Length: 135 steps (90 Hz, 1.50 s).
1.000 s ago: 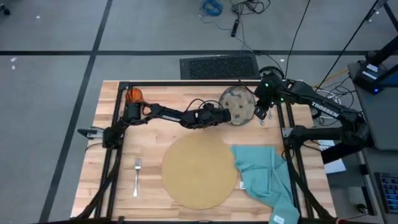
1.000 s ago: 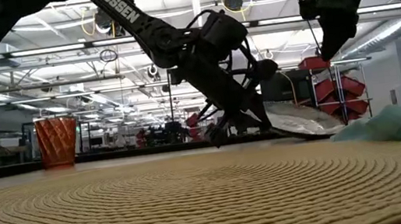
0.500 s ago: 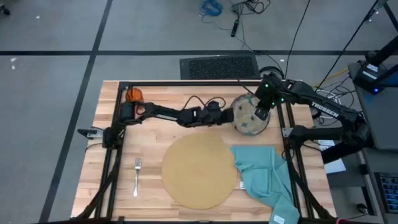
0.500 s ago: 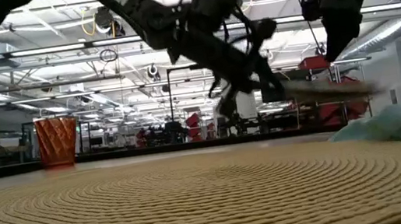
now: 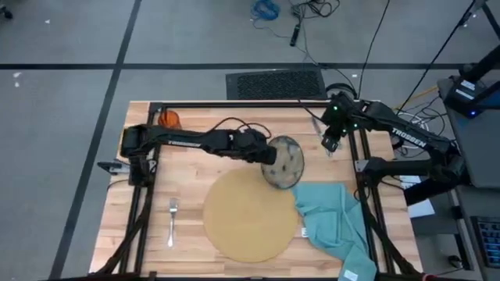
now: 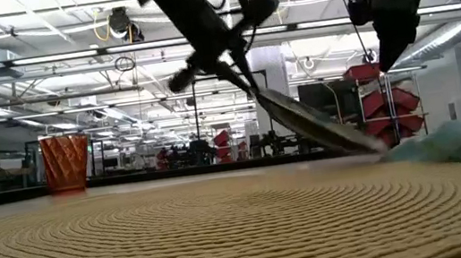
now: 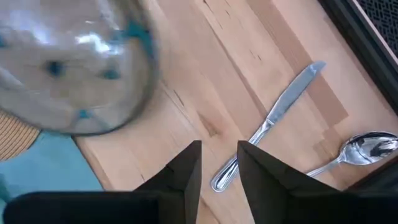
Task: Set table place
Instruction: Put the patterned plate on top of the brown mat
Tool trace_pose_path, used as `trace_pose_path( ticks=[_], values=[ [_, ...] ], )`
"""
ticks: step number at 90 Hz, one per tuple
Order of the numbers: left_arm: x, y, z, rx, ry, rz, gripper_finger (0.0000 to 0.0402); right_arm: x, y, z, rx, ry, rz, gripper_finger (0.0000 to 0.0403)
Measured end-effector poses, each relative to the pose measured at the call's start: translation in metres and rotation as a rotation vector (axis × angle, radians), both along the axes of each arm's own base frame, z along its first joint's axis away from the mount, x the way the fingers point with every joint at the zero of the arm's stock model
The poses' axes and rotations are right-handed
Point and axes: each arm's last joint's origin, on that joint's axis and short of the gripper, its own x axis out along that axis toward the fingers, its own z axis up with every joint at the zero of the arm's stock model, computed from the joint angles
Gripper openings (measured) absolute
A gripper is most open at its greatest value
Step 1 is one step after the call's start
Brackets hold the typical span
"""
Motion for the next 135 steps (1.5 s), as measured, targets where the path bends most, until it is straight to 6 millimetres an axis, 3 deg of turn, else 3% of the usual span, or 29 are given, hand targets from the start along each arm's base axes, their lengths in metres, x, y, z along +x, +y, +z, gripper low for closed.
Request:
trace_pose_path(
  ticks=[24, 43, 60, 76, 93, 109, 135],
  values=[
    [-0.048, -0.042, 0.044, -0.029, 0.065, -0.200, 0.0000, 0.000, 0.000, 0.000, 0.002, -0.001, -0.004, 0.0093],
    [-0.079, -0.073, 0.046, -0.039, 0.196, -0.282, 0.0000, 0.000, 0.001, 0.000, 0.023, -0.017, 0.005, 0.0093],
    [-0.074, -0.097, 0.023, -0.136, 0.101, -0.371, 0.0000, 0.001, 0.001, 0.000, 0.037, -0.035, 0.015, 0.0093],
    [-0.085, -0.112, -0.017, -0.202, 0.165, -0.382, 0.0000, 0.001, 0.001, 0.000, 0.039, -0.036, 0.012, 0.0093],
    [-0.086, -0.126, -0.047, -0.272, 0.011, -0.408, 0.0000, 0.002, 0.000, 0.001, 0.028, -0.049, 0.012, 0.0093],
    [-0.099, -0.125, -0.079, -0.290, 0.037, -0.390, 0.0000, 0.003, -0.001, 0.001, 0.026, -0.060, 0.001, 0.0093],
    [-0.108, -0.117, -0.102, -0.271, 0.016, -0.409, 0.0000, 0.004, -0.002, 0.002, 0.023, -0.077, -0.014, 0.0093]
  ],
)
